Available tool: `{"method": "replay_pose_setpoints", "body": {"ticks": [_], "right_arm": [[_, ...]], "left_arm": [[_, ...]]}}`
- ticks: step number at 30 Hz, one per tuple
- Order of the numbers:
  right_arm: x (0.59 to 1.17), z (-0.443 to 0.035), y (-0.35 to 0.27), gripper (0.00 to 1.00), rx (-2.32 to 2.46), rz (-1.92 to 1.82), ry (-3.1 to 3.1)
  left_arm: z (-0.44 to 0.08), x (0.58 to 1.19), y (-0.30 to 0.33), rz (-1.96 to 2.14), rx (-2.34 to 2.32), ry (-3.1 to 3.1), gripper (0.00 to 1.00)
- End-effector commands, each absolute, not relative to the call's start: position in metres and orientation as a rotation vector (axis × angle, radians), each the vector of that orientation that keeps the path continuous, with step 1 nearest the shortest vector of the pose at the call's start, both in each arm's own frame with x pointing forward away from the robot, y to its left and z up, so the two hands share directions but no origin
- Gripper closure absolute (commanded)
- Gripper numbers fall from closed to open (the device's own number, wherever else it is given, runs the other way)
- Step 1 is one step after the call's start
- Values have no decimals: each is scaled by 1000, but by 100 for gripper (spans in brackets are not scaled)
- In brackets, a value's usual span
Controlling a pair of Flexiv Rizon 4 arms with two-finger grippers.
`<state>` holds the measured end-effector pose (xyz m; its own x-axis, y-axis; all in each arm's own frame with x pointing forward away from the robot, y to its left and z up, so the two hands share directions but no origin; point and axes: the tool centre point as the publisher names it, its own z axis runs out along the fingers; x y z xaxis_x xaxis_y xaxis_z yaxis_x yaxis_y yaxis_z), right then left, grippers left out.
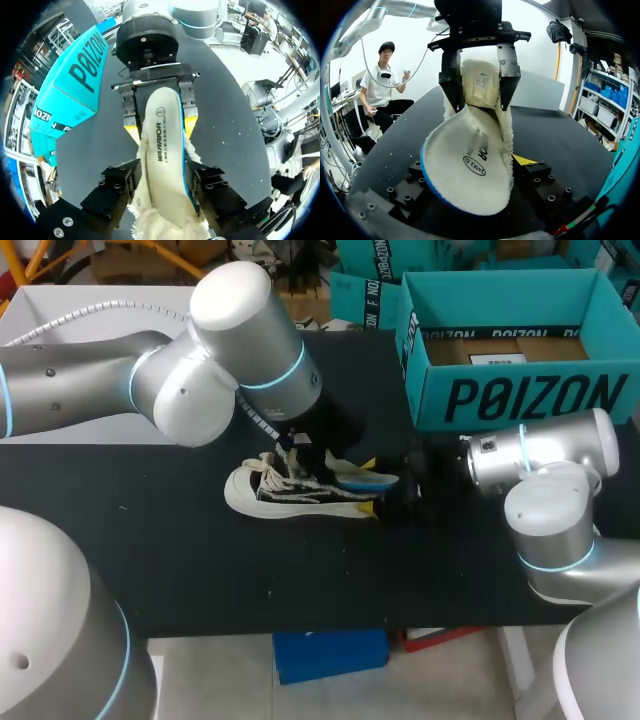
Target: Take the shoe out of the shoebox, open the shoe tongue, remove and reinsert the insole, then place the shoe into the shoebox
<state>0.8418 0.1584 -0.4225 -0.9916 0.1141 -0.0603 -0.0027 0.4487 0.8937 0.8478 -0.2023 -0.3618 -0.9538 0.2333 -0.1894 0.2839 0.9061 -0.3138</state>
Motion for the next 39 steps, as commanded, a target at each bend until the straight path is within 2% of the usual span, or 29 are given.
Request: {"method": "replay_pose_setpoints", "body": {"ticks": [1, 4, 5, 8, 39], "right_arm": [[842, -425, 161, 100, 102, 1588, 2578], [842, -425, 161, 100, 102, 1588, 2578], [842, -425, 161, 100, 102, 1588, 2578], [842, -425, 161, 100, 102, 1588, 2578], [842, -425, 161, 100, 102, 1588, 2578]], "left_arm": [[-355, 841, -207, -522, 460, 2900, 37], [-355, 837, -214, -526, 514, 2885, 44], [-355, 836, -217, -528, 531, 2879, 50], [-356, 833, -226, -527, 595, 2861, 55], [-377, 827, -254, -491, 613, 2850, 53]]}}
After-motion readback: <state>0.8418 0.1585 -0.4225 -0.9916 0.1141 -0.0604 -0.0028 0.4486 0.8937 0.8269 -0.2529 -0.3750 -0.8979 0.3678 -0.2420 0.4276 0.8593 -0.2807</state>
